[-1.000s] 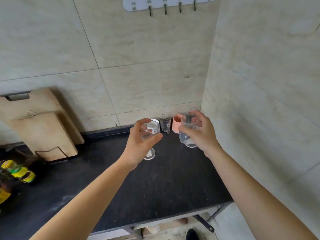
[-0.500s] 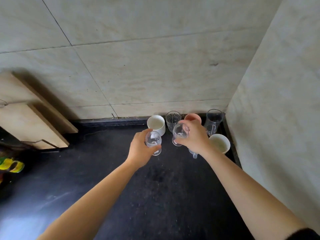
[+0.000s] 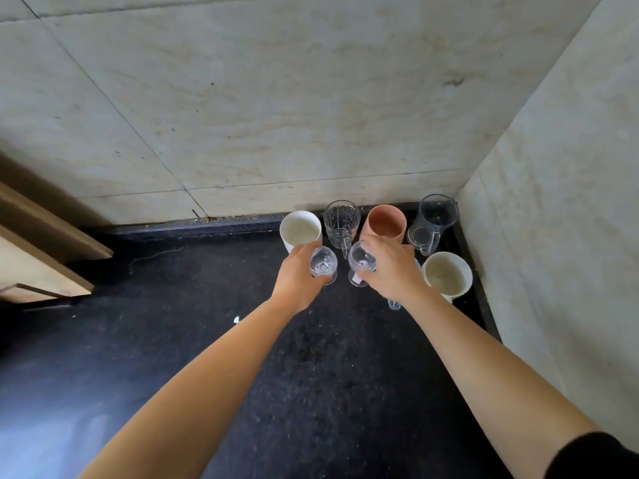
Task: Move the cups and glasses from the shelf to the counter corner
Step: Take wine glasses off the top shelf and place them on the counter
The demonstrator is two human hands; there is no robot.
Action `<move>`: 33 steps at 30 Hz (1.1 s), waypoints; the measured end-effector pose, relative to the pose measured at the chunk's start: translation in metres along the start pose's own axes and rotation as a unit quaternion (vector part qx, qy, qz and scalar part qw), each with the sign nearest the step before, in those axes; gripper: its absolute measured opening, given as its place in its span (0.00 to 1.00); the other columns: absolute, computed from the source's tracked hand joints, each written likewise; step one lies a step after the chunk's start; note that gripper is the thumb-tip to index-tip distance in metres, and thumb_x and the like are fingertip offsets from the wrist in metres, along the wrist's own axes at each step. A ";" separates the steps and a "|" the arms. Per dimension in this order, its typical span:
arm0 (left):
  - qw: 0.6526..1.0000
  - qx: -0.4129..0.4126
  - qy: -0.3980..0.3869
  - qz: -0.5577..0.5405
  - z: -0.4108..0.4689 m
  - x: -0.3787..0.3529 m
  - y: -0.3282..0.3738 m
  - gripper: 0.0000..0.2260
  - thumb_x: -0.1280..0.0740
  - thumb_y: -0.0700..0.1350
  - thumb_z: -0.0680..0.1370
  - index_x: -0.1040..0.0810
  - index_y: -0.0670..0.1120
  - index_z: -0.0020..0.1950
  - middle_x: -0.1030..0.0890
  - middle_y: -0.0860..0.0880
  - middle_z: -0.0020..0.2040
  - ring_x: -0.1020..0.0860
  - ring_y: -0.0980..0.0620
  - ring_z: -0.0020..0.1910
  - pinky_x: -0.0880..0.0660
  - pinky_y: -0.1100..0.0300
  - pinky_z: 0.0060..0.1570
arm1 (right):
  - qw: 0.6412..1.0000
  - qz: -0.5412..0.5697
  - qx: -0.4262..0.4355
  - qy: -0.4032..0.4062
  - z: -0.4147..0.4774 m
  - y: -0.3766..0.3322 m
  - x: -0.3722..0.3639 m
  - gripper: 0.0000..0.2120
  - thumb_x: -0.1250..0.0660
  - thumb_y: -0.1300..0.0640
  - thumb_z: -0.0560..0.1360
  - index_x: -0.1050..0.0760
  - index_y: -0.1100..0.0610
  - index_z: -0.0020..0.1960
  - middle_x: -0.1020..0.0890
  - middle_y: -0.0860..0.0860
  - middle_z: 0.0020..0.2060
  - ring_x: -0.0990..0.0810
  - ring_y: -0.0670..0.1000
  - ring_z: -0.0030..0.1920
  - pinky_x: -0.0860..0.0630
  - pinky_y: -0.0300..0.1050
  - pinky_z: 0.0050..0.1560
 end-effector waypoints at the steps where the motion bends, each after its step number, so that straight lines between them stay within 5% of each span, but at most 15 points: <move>1: 1.000 -0.002 -0.003 -0.002 0.003 -0.002 0.001 0.31 0.23 0.43 0.72 0.30 0.49 0.73 0.26 0.47 0.69 0.25 0.46 0.63 0.24 0.53 0.59 | 1.000 -0.002 -0.002 0.004 0.000 0.001 -0.002 0.22 0.26 0.52 0.74 0.27 0.52 0.65 0.18 0.49 0.59 0.22 0.58 0.61 0.30 0.53 0.57; 8: 1.000 -0.014 0.002 -0.021 0.018 -0.014 0.005 0.29 0.26 0.42 0.73 0.30 0.50 0.72 0.23 0.47 0.67 0.23 0.44 0.60 0.24 0.55 0.54 | 1.000 0.014 -0.003 0.023 -0.001 -0.002 -0.009 0.29 0.26 0.54 0.76 0.33 0.53 0.74 0.23 0.51 0.69 0.26 0.57 0.70 0.26 0.57 0.67; 13: 0.999 -0.017 -0.022 0.018 0.014 -0.003 0.011 0.32 0.27 0.45 0.75 0.35 0.50 0.76 0.24 0.46 0.68 0.24 0.42 0.63 0.27 0.52 0.57 | 0.997 0.072 -0.015 0.019 -0.014 -0.005 0.002 0.33 0.25 0.58 0.75 0.35 0.54 0.76 0.24 0.53 0.70 0.22 0.57 0.66 0.23 0.49 0.61; 17: 0.997 -0.016 -0.008 0.073 -0.001 0.041 0.024 0.32 0.29 0.50 0.77 0.38 0.49 0.78 0.31 0.46 0.75 0.27 0.42 0.67 0.28 0.51 0.60 | 0.998 0.055 -0.001 0.018 -0.021 -0.015 0.038 0.28 0.29 0.56 0.77 0.34 0.58 0.74 0.29 0.57 0.72 0.25 0.62 0.67 0.24 0.59 0.60; 21: 0.988 -0.076 0.107 0.080 -0.040 0.119 0.049 0.25 0.33 0.51 0.80 0.32 0.48 0.76 0.30 0.49 0.75 0.30 0.47 0.71 0.30 0.54 0.64 | 0.995 0.033 0.056 0.081 -0.026 -0.047 0.083 0.29 0.36 0.48 0.82 0.38 0.59 0.79 0.35 0.59 0.77 0.34 0.61 0.75 0.32 0.60 0.72; 25: 0.950 -0.098 0.266 0.130 -0.112 0.187 0.052 0.22 0.38 0.55 0.82 0.31 0.51 0.75 0.33 0.51 0.77 0.32 0.47 0.72 0.27 0.48 0.64 | 0.970 0.049 0.166 0.171 -0.037 -0.103 0.099 0.30 0.38 0.44 0.82 0.36 0.58 0.78 0.38 0.60 0.79 0.35 0.63 0.76 0.35 0.60 0.72; 33: 0.861 0.040 0.431 0.265 -0.293 0.257 -0.006 0.26 0.40 0.56 0.81 0.36 0.48 0.78 0.40 0.44 0.80 0.40 0.41 0.77 0.40 0.46 0.73 | 0.910 0.090 0.386 0.123 -0.081 -0.267 0.061 0.31 0.42 0.41 0.83 0.40 0.56 0.80 0.43 0.61 0.81 0.42 0.62 0.80 0.41 0.60 0.76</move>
Point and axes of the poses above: each hand's wrist, its own z-axis towards the middle knuckle, its own x-axis out of the back of the hand, y = z × x, the point moved 2 cm from there along z, towards the middle knuckle
